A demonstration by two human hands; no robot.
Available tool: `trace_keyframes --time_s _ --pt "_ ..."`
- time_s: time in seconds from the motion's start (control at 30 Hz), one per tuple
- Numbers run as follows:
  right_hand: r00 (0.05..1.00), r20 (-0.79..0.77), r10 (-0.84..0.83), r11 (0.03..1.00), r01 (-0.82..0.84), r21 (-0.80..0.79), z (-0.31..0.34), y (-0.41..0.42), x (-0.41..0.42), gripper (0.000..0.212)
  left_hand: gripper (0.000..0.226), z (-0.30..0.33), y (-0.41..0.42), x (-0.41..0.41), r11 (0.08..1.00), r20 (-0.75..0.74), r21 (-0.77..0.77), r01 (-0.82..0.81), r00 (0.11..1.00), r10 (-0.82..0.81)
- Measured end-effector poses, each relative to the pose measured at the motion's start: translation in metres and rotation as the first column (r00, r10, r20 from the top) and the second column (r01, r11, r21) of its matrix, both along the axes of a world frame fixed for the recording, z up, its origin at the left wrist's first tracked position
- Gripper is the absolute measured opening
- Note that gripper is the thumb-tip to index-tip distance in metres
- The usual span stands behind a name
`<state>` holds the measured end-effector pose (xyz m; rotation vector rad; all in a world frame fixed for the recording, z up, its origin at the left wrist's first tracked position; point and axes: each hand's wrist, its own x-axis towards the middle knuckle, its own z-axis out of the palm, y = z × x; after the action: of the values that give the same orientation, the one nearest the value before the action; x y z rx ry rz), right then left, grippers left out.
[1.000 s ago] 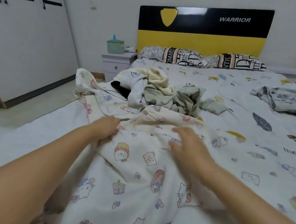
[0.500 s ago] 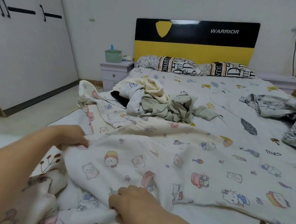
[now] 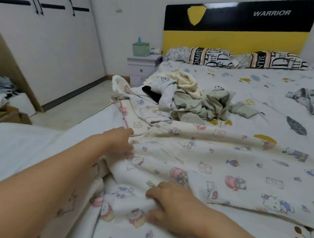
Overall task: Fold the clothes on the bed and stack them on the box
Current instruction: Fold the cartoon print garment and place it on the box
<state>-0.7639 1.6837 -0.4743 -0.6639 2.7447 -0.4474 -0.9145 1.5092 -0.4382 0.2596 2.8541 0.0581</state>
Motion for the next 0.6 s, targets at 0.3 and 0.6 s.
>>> trace_keyframes --time_s 0.3,0.6 --pt "0.989 -0.126 -0.073 0.997 0.072 -0.008 0.009 -0.052 0.04 0.068 0.099 0.011 -0.081 0.066 0.966 0.206 -0.012 -0.258 0.945 0.255" --pt "0.96 0.144 -0.241 0.802 0.281 -0.527 0.05 -0.079 0.065 0.06 0.011 0.076 -0.071 0.109 0.828 0.272 0.486 -0.279 0.949 0.16"
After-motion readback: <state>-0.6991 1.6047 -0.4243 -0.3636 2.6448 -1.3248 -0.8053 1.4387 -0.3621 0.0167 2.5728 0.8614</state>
